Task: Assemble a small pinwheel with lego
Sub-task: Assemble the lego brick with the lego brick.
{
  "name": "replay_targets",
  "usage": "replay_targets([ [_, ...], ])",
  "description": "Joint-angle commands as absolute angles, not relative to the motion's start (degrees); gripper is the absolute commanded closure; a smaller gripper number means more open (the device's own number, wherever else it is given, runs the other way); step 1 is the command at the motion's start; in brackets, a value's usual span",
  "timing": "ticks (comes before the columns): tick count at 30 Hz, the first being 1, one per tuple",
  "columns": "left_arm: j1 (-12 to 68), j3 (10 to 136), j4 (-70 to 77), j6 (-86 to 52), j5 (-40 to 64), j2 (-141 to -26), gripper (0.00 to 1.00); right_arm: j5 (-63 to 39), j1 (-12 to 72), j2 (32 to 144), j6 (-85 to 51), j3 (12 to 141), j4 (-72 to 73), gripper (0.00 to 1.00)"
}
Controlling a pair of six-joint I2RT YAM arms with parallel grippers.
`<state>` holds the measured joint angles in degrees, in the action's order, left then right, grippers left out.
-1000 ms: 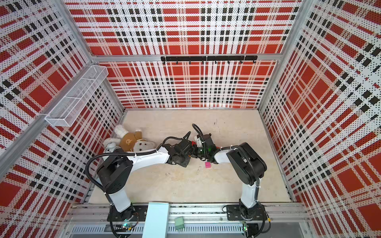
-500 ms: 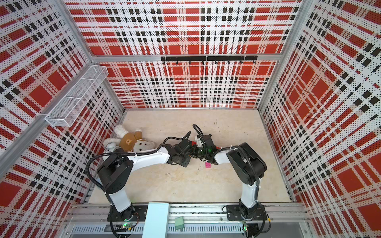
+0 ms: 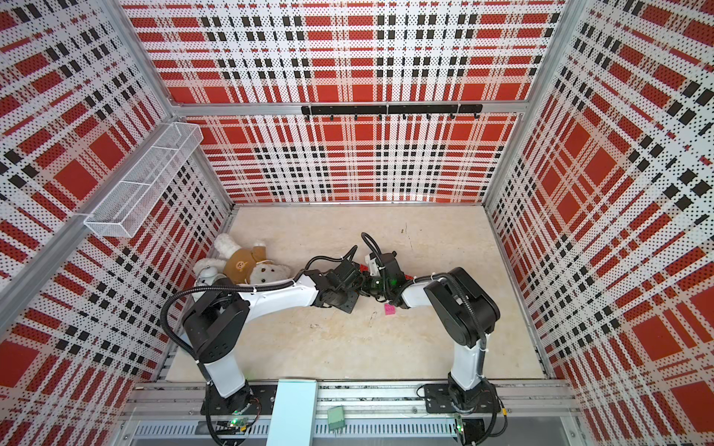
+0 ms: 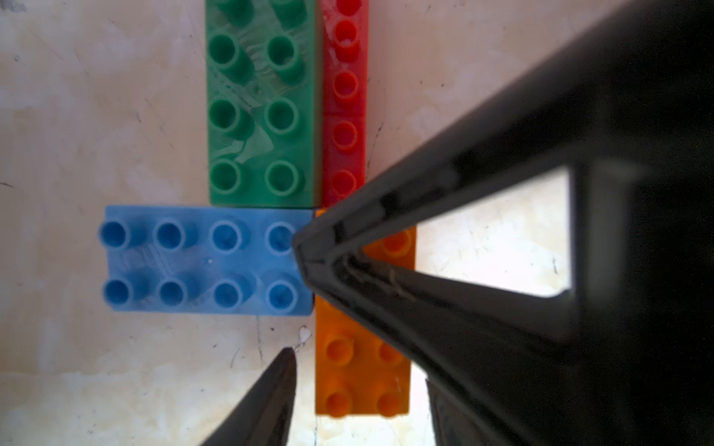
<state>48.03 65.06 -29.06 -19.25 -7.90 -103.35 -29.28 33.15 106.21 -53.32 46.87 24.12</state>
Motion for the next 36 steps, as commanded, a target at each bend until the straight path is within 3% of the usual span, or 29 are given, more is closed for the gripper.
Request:
replay_targets([
  [1,47.7,64.5,-28.4,-19.8,-7.5,-101.8,0.36,-26.6,33.2,107.9,-52.7,46.2,16.9,1.00],
  [6,47.4,63.1,-28.5,-19.9,-5.5,-96.9,0.10,-26.5,33.2,107.5,-52.5,46.3,16.3,1.00],
  [9,46.6,61.1,-28.2,-20.0,-3.8,-92.5,0.00,-26.7,33.2,107.7,-52.5,46.8,16.3,1.00],
  [22,33.9,50.6,-23.8,-27.9,9.0,-72.8,0.01,-27.1,33.2,108.6,-52.5,44.7,19.6,1.00],
  [36,31.8,48.9,-21.5,-29.3,11.1,-71.6,0.01,-29.8,33.2,105.9,-51.8,51.5,16.1,0.99],
])
